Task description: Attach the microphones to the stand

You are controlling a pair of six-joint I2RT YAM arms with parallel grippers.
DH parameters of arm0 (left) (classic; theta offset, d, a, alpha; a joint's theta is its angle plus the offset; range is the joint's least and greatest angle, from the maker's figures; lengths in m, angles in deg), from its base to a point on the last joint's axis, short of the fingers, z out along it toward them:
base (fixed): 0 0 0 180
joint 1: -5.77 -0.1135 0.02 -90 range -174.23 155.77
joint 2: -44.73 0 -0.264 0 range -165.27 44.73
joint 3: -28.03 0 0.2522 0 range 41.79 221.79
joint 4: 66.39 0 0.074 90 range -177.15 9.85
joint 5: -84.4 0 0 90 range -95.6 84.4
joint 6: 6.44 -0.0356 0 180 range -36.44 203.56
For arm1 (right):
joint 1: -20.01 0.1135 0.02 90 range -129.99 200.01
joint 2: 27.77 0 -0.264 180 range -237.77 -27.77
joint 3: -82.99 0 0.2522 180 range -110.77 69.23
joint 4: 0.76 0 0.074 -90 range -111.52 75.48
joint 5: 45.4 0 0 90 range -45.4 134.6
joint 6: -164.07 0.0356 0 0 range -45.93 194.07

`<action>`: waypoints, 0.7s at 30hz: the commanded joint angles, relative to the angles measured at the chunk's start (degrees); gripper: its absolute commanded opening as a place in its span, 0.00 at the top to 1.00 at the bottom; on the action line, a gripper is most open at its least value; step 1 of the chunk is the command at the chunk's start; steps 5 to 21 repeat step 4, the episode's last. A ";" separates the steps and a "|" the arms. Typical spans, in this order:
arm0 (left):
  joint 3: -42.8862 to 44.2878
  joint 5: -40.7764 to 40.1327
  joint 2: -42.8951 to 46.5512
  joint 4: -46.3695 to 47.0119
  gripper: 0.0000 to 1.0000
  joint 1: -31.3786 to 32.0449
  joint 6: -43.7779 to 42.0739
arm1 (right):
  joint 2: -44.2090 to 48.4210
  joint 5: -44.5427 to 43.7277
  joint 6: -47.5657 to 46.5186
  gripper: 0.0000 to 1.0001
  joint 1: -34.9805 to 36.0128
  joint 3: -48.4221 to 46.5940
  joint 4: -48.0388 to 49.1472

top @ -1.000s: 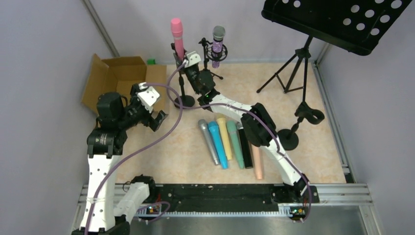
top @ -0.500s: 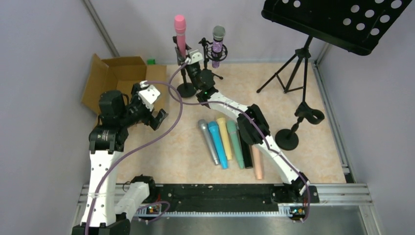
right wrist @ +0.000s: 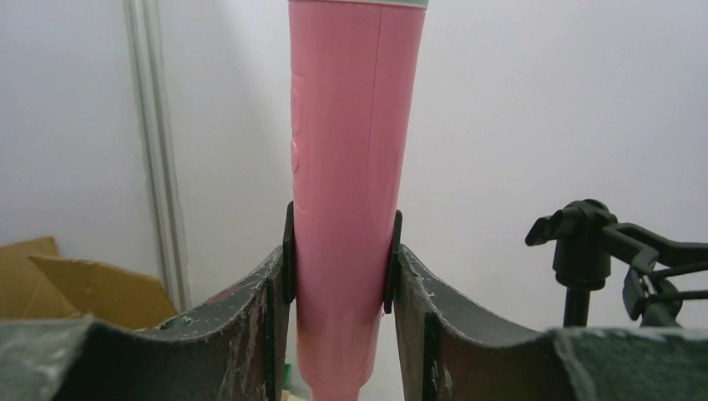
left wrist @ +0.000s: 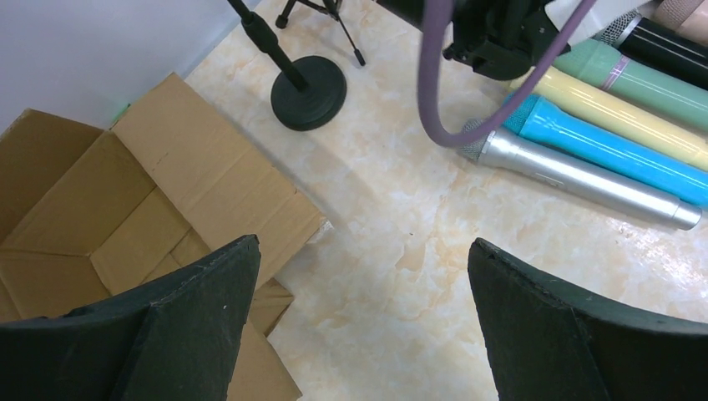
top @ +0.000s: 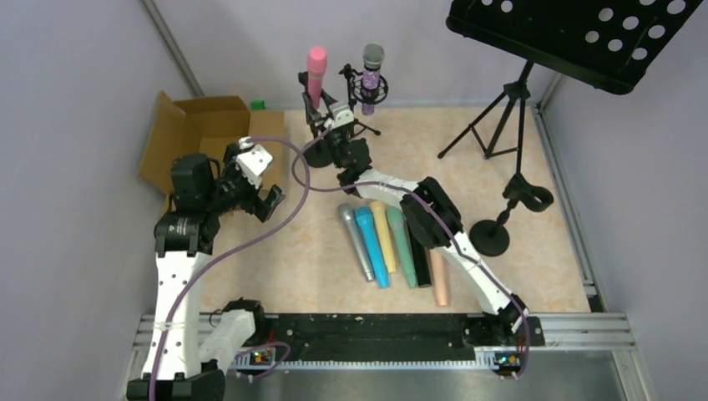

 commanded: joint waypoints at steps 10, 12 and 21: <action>-0.04 1.13 0.58 3.76 0.01 -0.28 1.15 | 8.39 -1.24 2.05 0.61 2.26 11.28 1.61; -0.04 1.13 0.58 3.76 0.01 -0.28 1.15 | 8.39 -1.24 2.05 0.61 2.26 11.28 1.61; -0.04 1.13 0.58 3.76 0.01 -0.28 1.15 | 8.39 -1.24 2.05 0.61 2.26 11.28 1.61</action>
